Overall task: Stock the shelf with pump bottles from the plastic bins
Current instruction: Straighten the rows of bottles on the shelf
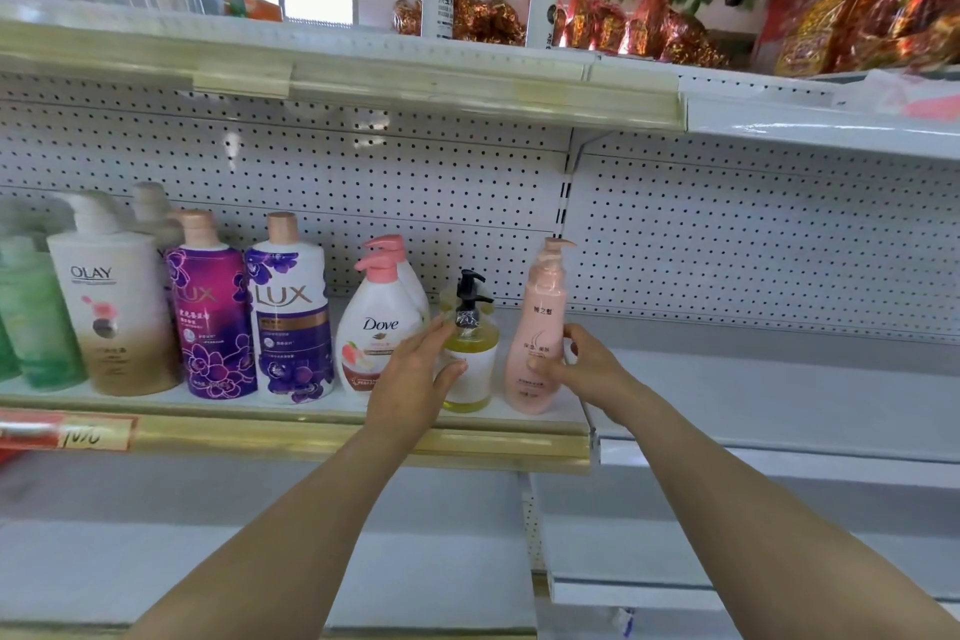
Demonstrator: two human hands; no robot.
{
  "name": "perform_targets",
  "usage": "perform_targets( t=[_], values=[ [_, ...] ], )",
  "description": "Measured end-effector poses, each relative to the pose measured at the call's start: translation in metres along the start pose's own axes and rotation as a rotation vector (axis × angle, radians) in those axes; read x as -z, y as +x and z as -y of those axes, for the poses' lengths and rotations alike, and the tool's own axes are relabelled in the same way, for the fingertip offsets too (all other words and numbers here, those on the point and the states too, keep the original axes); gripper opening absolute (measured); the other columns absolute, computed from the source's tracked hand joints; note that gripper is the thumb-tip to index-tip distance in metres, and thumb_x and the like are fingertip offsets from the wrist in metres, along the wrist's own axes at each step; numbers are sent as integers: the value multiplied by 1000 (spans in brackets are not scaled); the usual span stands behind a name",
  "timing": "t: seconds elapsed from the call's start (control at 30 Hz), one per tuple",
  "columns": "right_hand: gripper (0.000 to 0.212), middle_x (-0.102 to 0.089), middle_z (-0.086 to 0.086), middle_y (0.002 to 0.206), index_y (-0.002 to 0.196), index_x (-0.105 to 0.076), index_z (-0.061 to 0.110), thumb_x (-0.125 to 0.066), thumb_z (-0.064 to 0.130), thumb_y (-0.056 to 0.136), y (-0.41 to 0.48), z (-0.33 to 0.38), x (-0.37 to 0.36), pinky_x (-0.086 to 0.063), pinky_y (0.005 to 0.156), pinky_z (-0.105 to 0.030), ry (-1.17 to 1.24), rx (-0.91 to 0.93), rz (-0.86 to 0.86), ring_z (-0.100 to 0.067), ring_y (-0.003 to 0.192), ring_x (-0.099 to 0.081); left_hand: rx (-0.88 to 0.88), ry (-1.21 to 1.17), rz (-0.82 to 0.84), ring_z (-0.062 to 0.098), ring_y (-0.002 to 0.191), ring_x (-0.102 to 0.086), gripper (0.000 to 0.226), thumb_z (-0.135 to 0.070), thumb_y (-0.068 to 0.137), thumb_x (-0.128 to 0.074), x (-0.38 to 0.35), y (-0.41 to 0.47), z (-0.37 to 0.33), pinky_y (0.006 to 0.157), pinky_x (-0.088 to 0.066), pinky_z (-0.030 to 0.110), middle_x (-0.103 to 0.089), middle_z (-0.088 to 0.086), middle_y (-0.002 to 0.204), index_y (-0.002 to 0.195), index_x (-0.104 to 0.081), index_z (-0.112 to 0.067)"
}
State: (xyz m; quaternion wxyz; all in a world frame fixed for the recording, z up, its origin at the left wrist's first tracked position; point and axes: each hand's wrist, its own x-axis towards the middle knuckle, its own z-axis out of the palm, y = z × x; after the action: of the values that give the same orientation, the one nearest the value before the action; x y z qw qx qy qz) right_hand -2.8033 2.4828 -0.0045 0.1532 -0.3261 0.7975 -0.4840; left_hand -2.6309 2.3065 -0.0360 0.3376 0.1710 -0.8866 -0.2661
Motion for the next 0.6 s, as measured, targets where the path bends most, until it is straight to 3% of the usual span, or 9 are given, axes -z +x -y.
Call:
perform_targets(
  t=[0.13,0.23,0.6],
  values=[
    [69,-51,10,128,140,-43,21,-80,30,82,5,-1,4,-38,96,-31,-14,-25,86,-9,116,-44,6,5,2,18,142,-35,57,-32,96,-61,-2,-1,2,113,-30,31,-37,-3,156,149,-41,-27],
    [67,-55,3,137,139,-44,18,-79,23,82,8,-4,2,-43,109,-43,27,-37,108,-16,128,-49,9,6,24,18,142,-35,58,-35,97,-59,-2,0,4,113,-30,33,-36,-4,157,150,-39,-29],
    [66,-55,-3,134,136,-48,16,-81,23,80,8,-4,1,-47,105,-46,0,-3,71,-21,124,-53,2,9,26,18,143,-34,58,-34,96,-60,0,-1,4,114,-29,35,-36,-4,157,150,-39,-28]
  ],
)
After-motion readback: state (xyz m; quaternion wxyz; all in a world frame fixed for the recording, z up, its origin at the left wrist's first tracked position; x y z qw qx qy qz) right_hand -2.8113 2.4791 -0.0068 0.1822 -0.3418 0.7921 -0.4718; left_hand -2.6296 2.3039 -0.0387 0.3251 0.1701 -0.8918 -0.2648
